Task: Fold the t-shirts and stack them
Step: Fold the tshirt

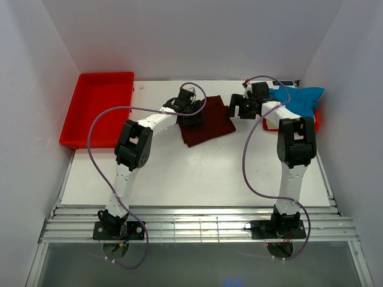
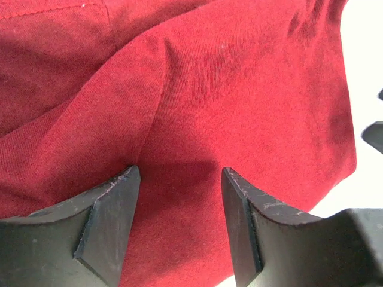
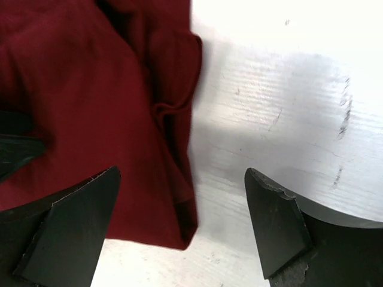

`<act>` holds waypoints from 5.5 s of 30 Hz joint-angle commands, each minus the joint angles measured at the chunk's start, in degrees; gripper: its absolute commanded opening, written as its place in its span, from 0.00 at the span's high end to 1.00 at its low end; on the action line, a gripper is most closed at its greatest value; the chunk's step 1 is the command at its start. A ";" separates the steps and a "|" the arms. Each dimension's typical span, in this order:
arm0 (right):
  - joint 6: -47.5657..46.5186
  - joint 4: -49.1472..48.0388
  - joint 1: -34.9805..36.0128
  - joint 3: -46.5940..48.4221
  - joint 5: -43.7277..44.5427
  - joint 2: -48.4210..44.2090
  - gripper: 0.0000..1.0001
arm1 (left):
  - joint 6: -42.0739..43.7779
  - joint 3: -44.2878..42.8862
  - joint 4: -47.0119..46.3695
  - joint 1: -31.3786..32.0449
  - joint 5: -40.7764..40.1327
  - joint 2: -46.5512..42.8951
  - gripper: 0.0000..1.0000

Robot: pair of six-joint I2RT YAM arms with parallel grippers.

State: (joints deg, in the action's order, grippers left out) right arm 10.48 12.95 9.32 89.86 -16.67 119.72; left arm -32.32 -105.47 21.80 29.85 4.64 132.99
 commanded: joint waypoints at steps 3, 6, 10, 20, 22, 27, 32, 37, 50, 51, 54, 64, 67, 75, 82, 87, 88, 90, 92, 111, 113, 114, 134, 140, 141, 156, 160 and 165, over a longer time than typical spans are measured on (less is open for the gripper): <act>0.06 0.59 -0.62 -1.44 -6.80 3.50 0.10 | 3.22 9.91 0.44 0.47 1.86 -2.82 0.33; 0.51 -0.12 -0.62 -2.41 -8.29 4.03 0.10 | 4.19 16.16 -1.50 1.26 2.82 -4.49 0.34; 0.07 -0.20 -0.62 -3.47 -9.70 4.21 0.10 | 6.12 22.23 -3.87 3.02 3.35 -6.51 0.36; -1.95 -0.29 -0.18 -7.07 -14.97 4.38 0.10 | 8.06 31.38 -7.56 6.10 4.41 -8.97 0.39; -3.44 0.58 0.52 -6.20 -15.06 4.90 0.10 | 7.80 32.08 -7.83 6.19 4.50 -9.41 0.40; -6.61 3.48 2.54 -2.16 -15.50 7.19 0.10 | 7.53 32.87 -8.27 6.36 4.23 -10.55 0.41; -7.84 6.03 3.16 3.91 -16.46 10.53 0.10 | 7.53 34.36 -8.53 6.28 3.53 -12.05 0.41; -9.07 7.26 3.86 6.72 -17.61 12.29 0.10 | 7.53 35.16 -8.53 6.37 3.27 -13.10 0.42; -9.95 8.23 8.25 -7.77 -12.88 2.28 0.10 | 8.94 36.56 -7.48 6.28 -0.69 -16.44 0.43; -9.69 9.54 8.60 -9.25 -11.73 0.36 0.10 | 8.94 37.00 -7.48 6.28 -0.78 -16.88 0.43; -9.34 13.14 9.83 -12.33 -8.22 -2.99 0.10 | 8.85 39.20 -7.74 6.28 -1.30 -19.16 0.43; -5.30 15.52 11.24 -24.81 -3.02 -16.88 0.10 | 8.76 47.11 -9.14 6.37 -1.74 -27.77 0.43; -3.89 15.18 12.29 -28.86 -2.76 -21.19 0.10 | 8.67 48.51 -9.41 6.37 -1.92 -29.53 0.43; -0.20 12.27 12.83 -31.26 0.05 -29.10 0.10 | 10.77 49.31 -11.16 6.37 2.38 -31.74 0.50; -0.81 14.38 12.91 -23.43 1.37 -27.00 0.10 | 14.56 51.59 -9.59 7.68 6.25 -33.85 0.69; -1.60 14.82 12.74 -22.37 1.72 -25.68 0.10 | 15.09 57.12 -8.62 8.65 7.04 -36.04 0.76; -1.69 14.91 12.65 -22.28 1.81 -25.68 0.10 | 15.09 57.91 -8.53 8.82 7.22 -36.31 0.78; -1.69 14.91 12.65 -22.19 1.90 -25.68 0.10 | 15.44 59.67 -8.01 9.18 7.48 -36.92 0.81; -1.78 14.91 12.74 -22.19 1.99 -25.59 0.10 | 15.44 60.29 -7.04 9.97 7.48 -37.45 0.85; -3.71 12.28 10.10 -22.46 3.22 -22.70 0.10 | 5.26 35.43 14.65 13.22 -13.78 -42.91 0.54; -3.54 12.10 10.19 -21.58 3.13 -21.99 0.10 | 1.83 34.98 16.16 13.22 -13.09 -42.20 0.57; -3.45 11.92 10.10 -21.49 2.87 -21.73 0.10 | 0.60 35.68 17.12 13.22 -11.86 -42.02 0.63; -6.34 5.33 5.19 -22.19 -10.29 -16.99 0.10 | -7.59 44.03 23.46 13.22 -9.03 -38.25 1.00; -6.00 3.58 4.04 -21.83 -15.84 -11.36 0.10 | -6.62 44.04 22.14 12.87 -12.19 -33.50 1.00; -5.48 3.23 4.04 -22.10 -16.38 -10.83 0.10 | -6.36 43.77 22.06 12.70 -12.73 -32.63 1.00; -5.29 3.30 4.13 -23.77 -19.28 -11.26 0.10 | 5.85 35.25 19.77 3.56 -23.01 -25.15 1.00; -5.21 3.57 4.21 -24.91 -19.02 -12.23 0.10 | 9.02 29.99 18.71 2.50 -24.33 -22.34 1.00; -4.33 4.28 4.65 -27.19 -17.70 -15.13 0.10 | 9.11 24.53 18.72 2.59 -23.37 -24.08 1.00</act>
State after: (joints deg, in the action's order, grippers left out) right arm 5.69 14.98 13.30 64.77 -35.05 107.04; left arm -24.58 -78.02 43.03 32.49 -17.19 111.20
